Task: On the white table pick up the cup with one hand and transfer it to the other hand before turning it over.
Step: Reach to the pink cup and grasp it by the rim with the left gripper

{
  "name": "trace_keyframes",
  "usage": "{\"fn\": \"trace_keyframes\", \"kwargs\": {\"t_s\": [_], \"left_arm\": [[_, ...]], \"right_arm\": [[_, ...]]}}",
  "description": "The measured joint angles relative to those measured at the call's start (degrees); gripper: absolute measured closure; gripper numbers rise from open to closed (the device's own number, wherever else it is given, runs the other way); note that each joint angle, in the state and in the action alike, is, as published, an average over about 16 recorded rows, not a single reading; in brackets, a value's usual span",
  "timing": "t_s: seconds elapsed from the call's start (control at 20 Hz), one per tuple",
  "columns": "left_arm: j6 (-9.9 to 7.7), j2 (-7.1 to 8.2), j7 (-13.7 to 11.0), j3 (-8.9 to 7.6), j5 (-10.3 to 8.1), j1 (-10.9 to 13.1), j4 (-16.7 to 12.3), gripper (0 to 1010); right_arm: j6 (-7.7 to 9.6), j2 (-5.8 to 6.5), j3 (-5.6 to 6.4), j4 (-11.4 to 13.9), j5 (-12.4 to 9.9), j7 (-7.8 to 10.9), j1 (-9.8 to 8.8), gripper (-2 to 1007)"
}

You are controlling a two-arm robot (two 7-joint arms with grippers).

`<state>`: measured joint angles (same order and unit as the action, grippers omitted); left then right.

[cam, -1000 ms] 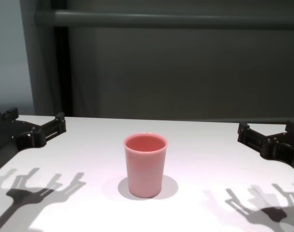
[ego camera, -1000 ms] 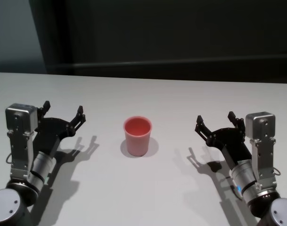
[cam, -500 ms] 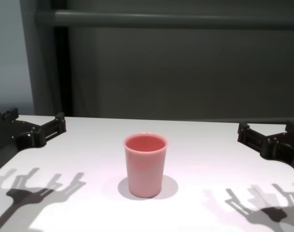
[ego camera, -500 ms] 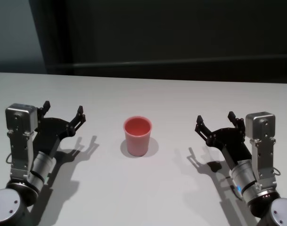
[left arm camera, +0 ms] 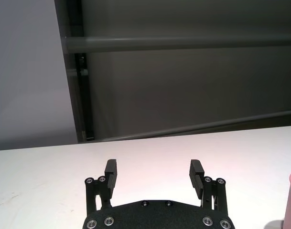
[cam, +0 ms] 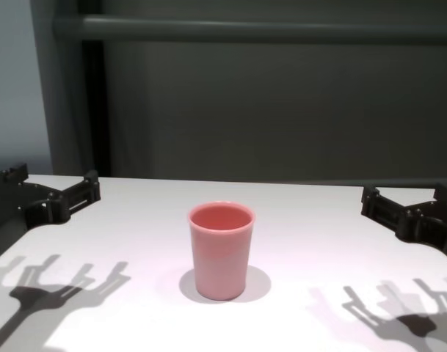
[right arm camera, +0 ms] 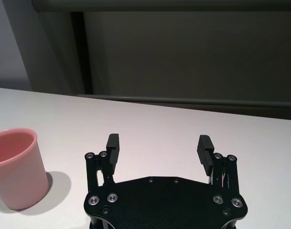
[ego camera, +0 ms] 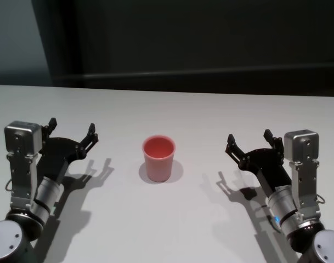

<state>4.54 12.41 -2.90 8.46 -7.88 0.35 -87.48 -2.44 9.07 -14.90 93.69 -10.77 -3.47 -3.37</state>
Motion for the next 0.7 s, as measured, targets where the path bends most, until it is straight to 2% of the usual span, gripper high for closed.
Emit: {"fn": "trace_keyframes", "kwargs": {"t_s": [0.7], "left_arm": [[0.0, 0.0, 0.0, 0.0, 0.0, 0.0, 0.0, 9]], "right_arm": [[0.0, 0.0, 0.0, 0.0, 0.0, 0.0, 0.0, 3]]}}
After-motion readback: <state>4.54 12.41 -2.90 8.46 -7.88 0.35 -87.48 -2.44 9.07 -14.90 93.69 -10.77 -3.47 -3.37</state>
